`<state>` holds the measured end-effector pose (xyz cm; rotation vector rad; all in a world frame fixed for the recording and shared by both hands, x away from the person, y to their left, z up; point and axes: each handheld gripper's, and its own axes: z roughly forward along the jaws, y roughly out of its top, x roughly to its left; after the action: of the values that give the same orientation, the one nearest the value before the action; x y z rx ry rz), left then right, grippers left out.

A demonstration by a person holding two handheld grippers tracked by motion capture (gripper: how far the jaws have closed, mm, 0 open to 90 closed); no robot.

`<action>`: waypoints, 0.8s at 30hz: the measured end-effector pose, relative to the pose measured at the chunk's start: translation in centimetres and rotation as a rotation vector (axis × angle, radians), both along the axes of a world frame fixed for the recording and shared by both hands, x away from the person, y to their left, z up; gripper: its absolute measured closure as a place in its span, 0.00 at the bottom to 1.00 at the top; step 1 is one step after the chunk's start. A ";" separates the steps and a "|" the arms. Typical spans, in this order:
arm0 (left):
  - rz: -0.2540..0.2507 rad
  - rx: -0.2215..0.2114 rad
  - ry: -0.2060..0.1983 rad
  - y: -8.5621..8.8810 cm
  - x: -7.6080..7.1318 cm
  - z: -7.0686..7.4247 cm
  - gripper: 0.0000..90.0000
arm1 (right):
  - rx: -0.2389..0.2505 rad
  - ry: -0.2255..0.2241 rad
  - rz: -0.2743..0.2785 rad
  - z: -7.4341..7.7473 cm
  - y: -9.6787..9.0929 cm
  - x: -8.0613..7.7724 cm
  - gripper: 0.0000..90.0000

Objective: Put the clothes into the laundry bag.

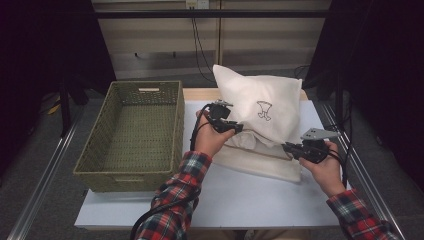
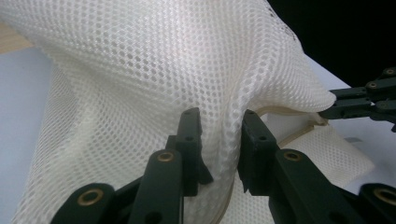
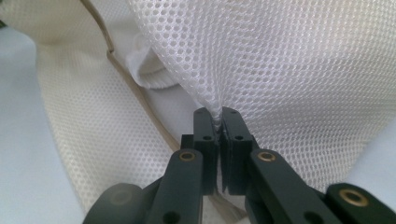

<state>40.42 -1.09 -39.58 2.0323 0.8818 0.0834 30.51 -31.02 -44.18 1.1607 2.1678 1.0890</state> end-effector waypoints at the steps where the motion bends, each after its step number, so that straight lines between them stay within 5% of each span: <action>1: 0.001 0.004 0.005 0.1 0.0 0.0 0.80 | -0.003 0.000 0.002 0.0 0.0 -0.1 0.96; 11: 0.006 0.012 -0.003 0.9 -0.3 0.0 0.75 | 0.007 0.046 0.004 -0.8 0.4 0.4 0.94; 19: -0.012 0.015 0.027 0.9 -0.3 0.0 0.94 | 0.021 0.043 0.000 -0.9 1.5 0.7 0.77; 24: -0.012 0.024 0.031 0.7 -0.3 -0.2 0.96 | 0.045 0.008 0.015 0.0 2.5 0.5 0.71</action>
<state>40.11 -0.35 -39.77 2.0659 0.8918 0.0568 31.00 -28.51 -44.19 1.1720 2.1717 1.1467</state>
